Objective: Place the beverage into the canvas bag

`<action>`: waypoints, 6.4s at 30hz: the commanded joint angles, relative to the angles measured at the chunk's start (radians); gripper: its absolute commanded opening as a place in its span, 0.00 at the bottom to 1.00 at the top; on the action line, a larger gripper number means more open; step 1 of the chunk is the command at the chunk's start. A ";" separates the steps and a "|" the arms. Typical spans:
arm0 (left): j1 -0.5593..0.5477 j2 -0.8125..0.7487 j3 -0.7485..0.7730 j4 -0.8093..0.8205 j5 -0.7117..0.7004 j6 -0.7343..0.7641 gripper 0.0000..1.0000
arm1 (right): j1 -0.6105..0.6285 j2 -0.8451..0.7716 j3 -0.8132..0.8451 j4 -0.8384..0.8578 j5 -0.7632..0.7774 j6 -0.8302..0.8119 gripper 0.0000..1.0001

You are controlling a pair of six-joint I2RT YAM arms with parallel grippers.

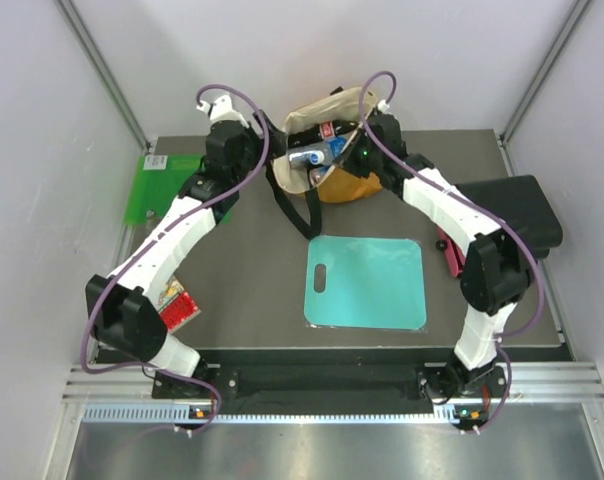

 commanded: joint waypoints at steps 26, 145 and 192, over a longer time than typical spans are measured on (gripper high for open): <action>0.070 0.382 0.477 -0.039 0.164 -0.108 0.00 | -0.048 0.064 0.453 0.336 -0.105 -0.041 0.00; 0.370 -0.164 -0.001 -0.461 -0.060 0.123 0.00 | -0.037 -0.086 -0.032 0.566 -0.256 0.007 0.00; -0.088 0.474 0.545 0.311 0.032 0.191 0.00 | -0.019 -0.089 -0.061 0.631 -0.297 0.024 0.00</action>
